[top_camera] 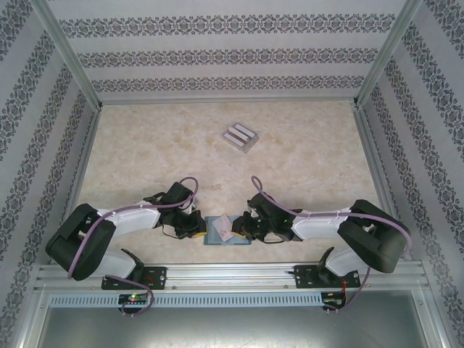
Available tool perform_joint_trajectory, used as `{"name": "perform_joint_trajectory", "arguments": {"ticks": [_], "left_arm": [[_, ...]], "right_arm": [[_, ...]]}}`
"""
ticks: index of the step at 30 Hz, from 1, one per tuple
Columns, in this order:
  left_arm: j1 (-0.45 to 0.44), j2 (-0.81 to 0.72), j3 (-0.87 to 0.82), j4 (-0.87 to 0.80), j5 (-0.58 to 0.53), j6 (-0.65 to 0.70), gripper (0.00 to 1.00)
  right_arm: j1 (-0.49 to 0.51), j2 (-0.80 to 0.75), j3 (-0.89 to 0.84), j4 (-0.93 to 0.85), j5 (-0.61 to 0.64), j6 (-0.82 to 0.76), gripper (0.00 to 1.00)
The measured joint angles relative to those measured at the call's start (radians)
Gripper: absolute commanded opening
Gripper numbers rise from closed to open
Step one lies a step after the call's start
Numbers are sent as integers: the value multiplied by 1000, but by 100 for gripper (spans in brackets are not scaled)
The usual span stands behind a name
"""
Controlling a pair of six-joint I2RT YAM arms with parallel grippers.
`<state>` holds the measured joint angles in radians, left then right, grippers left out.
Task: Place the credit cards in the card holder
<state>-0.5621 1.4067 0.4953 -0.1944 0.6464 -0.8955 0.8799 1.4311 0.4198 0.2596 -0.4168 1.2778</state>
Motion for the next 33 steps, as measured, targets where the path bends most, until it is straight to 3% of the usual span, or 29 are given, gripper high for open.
{"name": "perform_joint_trajectory", "arguments": {"ticks": [8,16,25,33], "left_arm": [[0,11,3,12,10,-24,8],[0,21,3,29,21,-56,7],[-3,25,3,45,23,-82,6],[-7,26,3,48,19,-83,6]], "right_arm": [[20,-12,0,8,24,24,3],[68,-26,1,21,96,67,14],[87,-8,15,0,79,77,35],[79,-140,26,-168,99,-5,37]]}}
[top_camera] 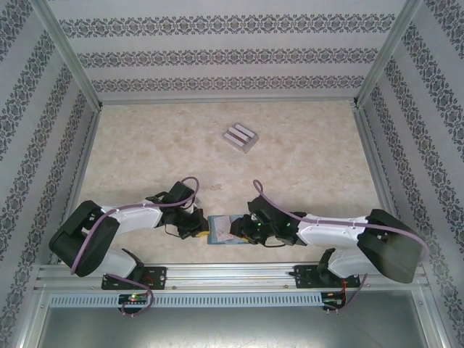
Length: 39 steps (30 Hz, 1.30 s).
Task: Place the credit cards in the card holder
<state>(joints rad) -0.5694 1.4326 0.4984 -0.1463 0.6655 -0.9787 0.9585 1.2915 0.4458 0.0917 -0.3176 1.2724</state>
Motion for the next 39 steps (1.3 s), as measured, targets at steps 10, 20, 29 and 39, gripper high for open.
{"name": "perform_joint_trajectory", "arguments": {"ticks": [10,20,29,39], "left_arm": [[0,6,3,1,2,0,4],[0,12,8,2,6,1,4],[0,16,11,2,9,1,4],[0,17,13,0,9,1,3]], "right_arm": [[-14,105,132,-85,34,-148,34],[-13,219,199,-134,28,-204,40],[10,257,250,-149,3,-233,35],[35,304,310,-221,-2,-261,41]]}}
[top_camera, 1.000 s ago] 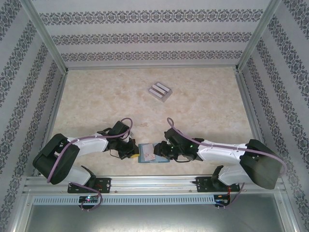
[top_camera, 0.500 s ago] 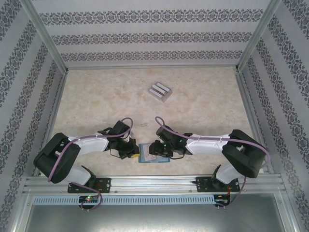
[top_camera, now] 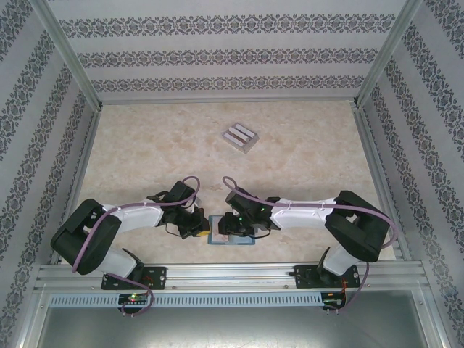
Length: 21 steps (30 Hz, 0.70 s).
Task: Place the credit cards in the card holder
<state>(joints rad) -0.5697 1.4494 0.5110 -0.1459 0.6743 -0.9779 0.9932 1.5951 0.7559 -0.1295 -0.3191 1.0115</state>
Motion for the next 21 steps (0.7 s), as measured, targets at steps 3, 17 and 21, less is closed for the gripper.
{"name": "perform_joint_trajectory", "arguments": {"ticks": [3,17,21], "left_arm": [[0,0,0,1,0,0,3],[0,0,0,1,0,0,3],[0,5,4,0,1,1,3]], "right_arm": [[2,-5,11,-22,1,-16,48],[3,-243,-34,-195,140,-29,62],[-8,-246,-74,-206,161,-19,62]]}}
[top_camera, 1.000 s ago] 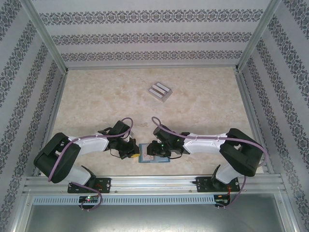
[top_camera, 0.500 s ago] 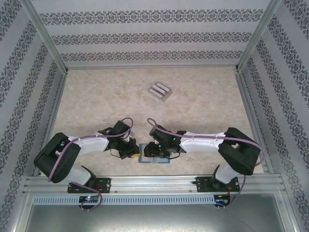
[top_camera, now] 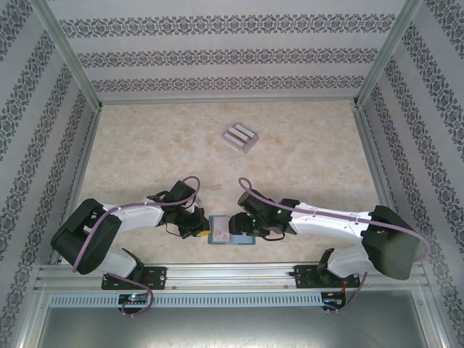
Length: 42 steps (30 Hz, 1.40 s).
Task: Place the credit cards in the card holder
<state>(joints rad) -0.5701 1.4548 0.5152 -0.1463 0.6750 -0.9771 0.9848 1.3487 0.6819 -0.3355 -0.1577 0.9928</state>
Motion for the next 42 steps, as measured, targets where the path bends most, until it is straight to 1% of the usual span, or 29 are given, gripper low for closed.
{"name": "perform_joint_trajectory", "arguments": {"ticks": [8,15,19,21,23,27,31,35,39,42], "left_arm": [[0,5,2,2,4,0,3],[0,6,2,2,6,0,3],[0,6,2,2,6,0,3],[0,6,2,2,6,0,3],[0,6,2,2,6,0,3],[0,6,2,2,6,1,3],[0,7,2,3,6,2,3],[0,10,3,3,10,4,3],[0,13,6,2,10,5,4],[0,14,7,2,11,7,3]], "right_arm": [[-1,30,-29,2,8,6,60],[2,63,-21,19,3,5,53],[8,66,-13,11,4,2,51],[8,66,-5,6,4,2,52],[8,66,3,-7,11,0,56],[8,63,9,-49,30,-5,58],[8,34,9,-87,48,-18,56],[8,9,9,-87,49,-37,54],[8,16,10,-85,49,-52,53],[8,50,10,-67,43,-55,53]]}}
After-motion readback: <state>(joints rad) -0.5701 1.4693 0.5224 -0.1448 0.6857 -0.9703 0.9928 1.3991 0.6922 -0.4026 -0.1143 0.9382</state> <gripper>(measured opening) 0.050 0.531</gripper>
